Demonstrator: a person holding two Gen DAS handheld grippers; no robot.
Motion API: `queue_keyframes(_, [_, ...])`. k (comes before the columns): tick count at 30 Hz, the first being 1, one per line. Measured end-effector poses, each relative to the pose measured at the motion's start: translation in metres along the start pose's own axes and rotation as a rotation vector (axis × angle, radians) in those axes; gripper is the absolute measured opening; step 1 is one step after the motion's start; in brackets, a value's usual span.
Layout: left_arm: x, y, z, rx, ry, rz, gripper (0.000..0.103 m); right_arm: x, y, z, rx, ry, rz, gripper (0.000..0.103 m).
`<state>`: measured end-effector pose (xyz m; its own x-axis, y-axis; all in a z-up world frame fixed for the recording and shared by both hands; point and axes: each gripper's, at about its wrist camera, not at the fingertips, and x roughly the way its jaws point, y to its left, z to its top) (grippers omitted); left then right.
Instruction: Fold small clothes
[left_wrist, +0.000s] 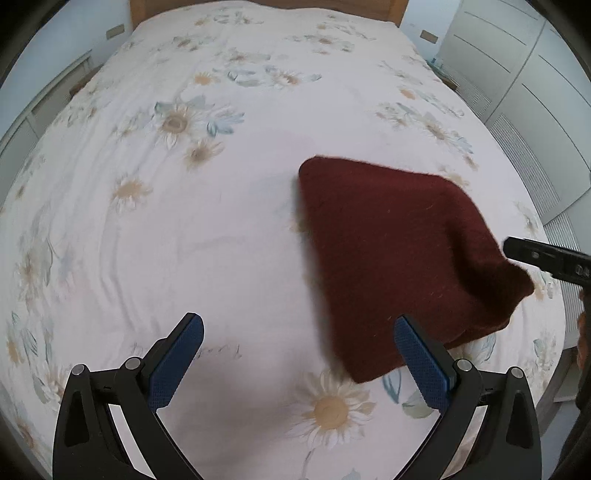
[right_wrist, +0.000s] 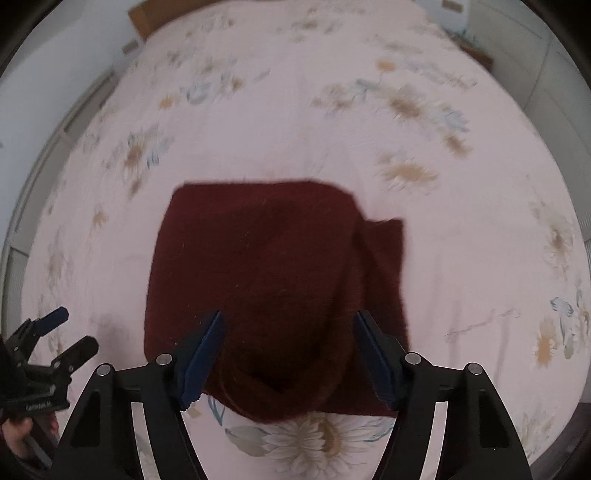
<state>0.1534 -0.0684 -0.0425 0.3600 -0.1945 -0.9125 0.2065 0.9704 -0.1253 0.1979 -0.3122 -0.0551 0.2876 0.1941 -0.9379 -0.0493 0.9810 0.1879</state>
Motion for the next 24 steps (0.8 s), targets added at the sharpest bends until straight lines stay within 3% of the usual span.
queue_keyframes(5, [0.006, 0.001, -0.008, 0.014, 0.013, -0.004, 0.102, 0.032, 0.005, -0.008, 0.004, 0.086, -0.025, 0.069])
queue_keyframes(8, [0.008, -0.005, -0.011, 0.028, 0.018, -0.029, 0.102, 0.046, -0.002, -0.020, 0.010, 0.130, -0.032, 0.059])
queue_keyframes(10, [0.009, -0.011, -0.013, 0.044, 0.019, -0.040, 0.102, 0.052, -0.013, -0.027, 0.042, 0.138, 0.000, 0.044])
queue_keyframes(12, [0.012, -0.014, -0.014, 0.058, 0.023, -0.048, 0.102, 0.052, -0.024, -0.034, 0.085, 0.118, 0.049, 0.029])
queue_keyframes(14, [0.014, -0.019, -0.015, 0.071, 0.030, -0.050, 0.102, 0.046, -0.034, -0.039, 0.113, 0.081, 0.088, 0.026])
queue_keyframes(19, [0.018, -0.026, -0.015, 0.099, 0.038, -0.043, 0.102, 0.015, -0.057, -0.047, 0.155, -0.025, 0.126, 0.024])
queue_keyframes(24, [0.020, -0.031, -0.013, 0.105, 0.035, -0.048, 0.102, -0.010, -0.075, -0.061, 0.155, -0.075, 0.093, 0.023])
